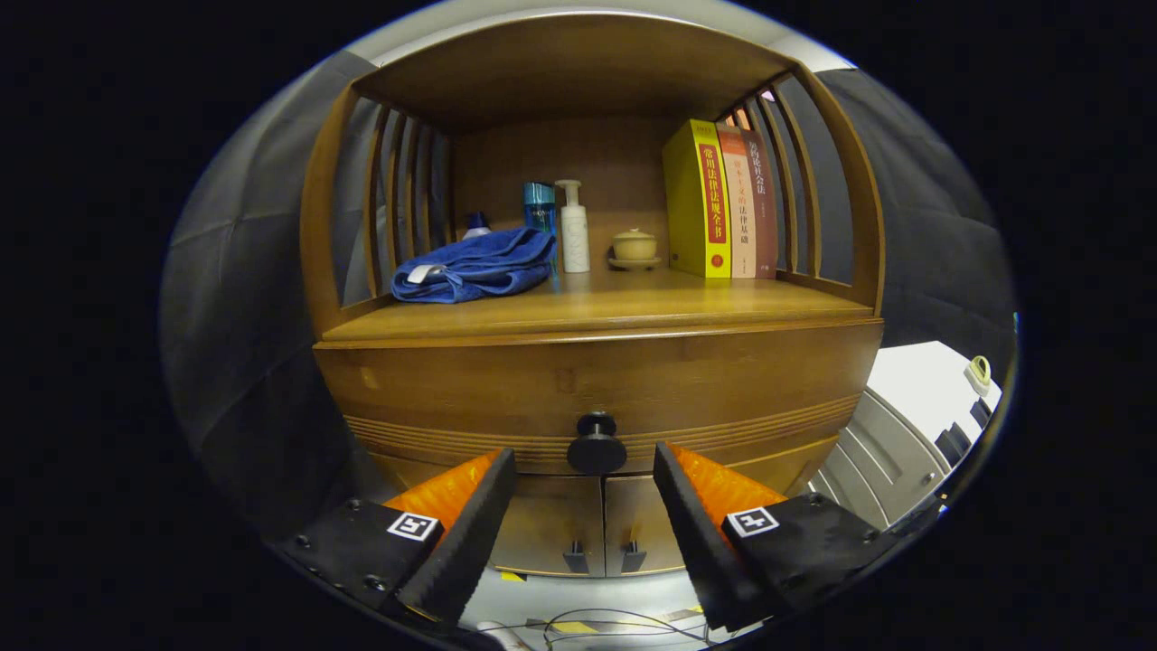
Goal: Pull open the drawer, take out the items inside it, and place them on the countertop above the cabinet.
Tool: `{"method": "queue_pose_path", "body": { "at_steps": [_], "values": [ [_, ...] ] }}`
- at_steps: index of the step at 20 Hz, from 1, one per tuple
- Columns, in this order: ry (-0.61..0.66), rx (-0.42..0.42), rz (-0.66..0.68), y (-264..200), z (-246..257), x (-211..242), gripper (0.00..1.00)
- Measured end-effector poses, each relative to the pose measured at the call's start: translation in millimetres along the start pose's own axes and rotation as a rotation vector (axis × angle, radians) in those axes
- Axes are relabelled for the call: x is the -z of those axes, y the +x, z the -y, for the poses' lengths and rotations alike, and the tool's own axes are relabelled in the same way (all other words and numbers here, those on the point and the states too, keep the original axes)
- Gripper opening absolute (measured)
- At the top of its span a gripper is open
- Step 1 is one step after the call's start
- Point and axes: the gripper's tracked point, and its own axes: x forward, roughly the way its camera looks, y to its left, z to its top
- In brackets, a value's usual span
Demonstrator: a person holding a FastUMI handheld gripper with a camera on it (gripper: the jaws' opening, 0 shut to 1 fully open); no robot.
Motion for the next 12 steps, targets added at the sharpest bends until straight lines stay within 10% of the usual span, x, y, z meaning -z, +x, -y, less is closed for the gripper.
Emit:
{"method": "queue_pose_path", "body": {
  "at_steps": [8, 12],
  "values": [
    [0.013, 0.022, -0.026, 34, 9, 7, 0.97],
    [0.004, 0.014, -0.033, 42, 5, 13, 0.73]
  ]
}}
